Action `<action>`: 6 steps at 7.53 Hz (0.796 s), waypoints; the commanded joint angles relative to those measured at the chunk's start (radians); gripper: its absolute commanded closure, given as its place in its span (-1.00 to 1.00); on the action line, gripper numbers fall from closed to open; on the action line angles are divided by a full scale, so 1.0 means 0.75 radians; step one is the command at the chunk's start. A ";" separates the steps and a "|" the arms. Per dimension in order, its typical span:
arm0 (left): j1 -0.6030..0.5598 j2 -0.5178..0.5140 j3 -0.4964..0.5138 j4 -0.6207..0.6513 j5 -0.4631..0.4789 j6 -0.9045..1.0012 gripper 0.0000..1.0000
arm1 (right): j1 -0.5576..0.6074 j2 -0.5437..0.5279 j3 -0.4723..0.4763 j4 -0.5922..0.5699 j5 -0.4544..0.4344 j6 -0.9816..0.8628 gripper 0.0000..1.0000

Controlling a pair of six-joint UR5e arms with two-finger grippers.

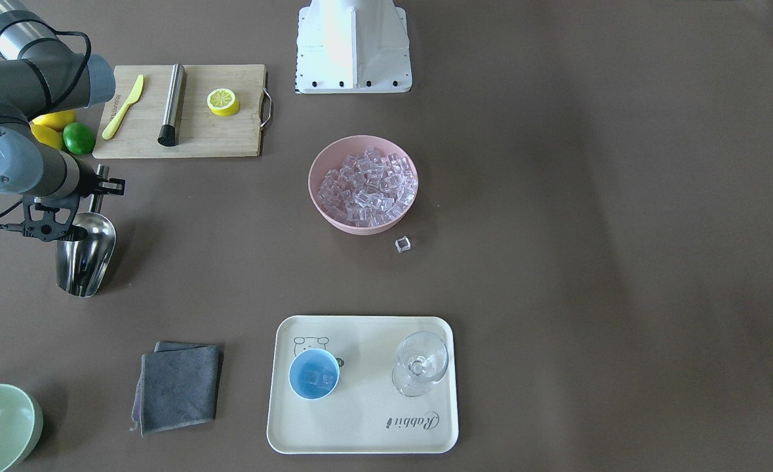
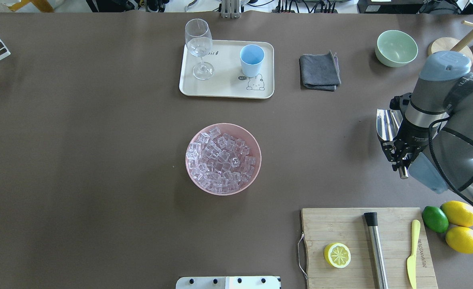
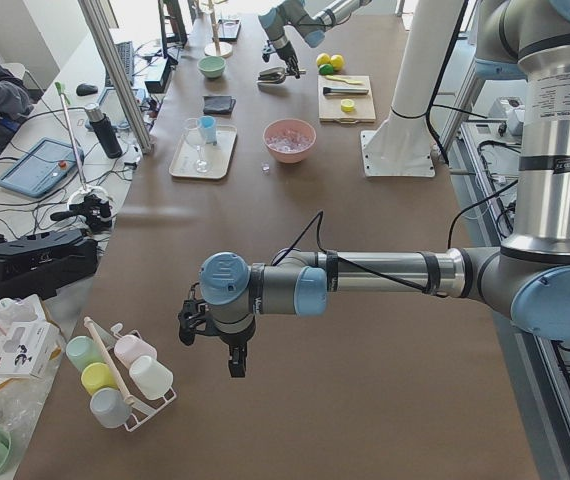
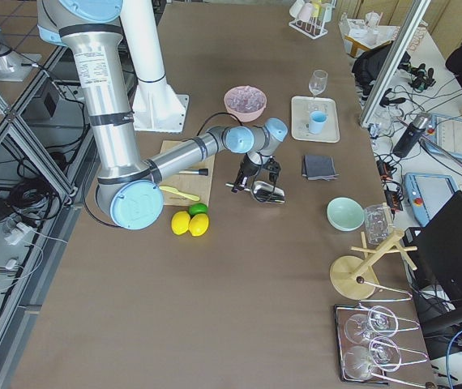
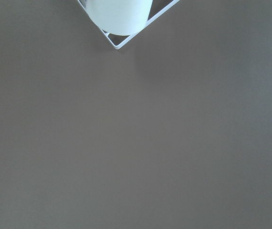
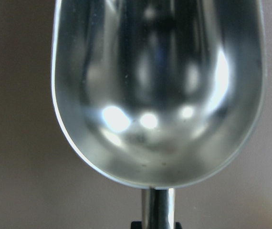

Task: Put ice in cup with scoop
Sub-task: 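Set the scoop upright on the stand, open the right gripper and withdraw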

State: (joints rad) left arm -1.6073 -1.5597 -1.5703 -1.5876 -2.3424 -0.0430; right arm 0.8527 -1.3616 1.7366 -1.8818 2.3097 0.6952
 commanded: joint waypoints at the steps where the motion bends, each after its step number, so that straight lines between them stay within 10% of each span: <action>1: 0.002 -0.001 0.006 0.000 -0.002 0.000 -0.96 | -0.006 0.003 -0.015 0.046 -0.001 0.006 -0.99; 6: 0.004 -0.001 0.006 0.000 0.000 0.000 -0.96 | 0.231 -0.019 0.210 0.032 0.005 -0.025 -1.00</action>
State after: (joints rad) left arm -1.6059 -1.5601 -1.5656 -1.5876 -2.3424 -0.0437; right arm 0.9137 -1.3624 1.8144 -1.8465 2.3088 0.6946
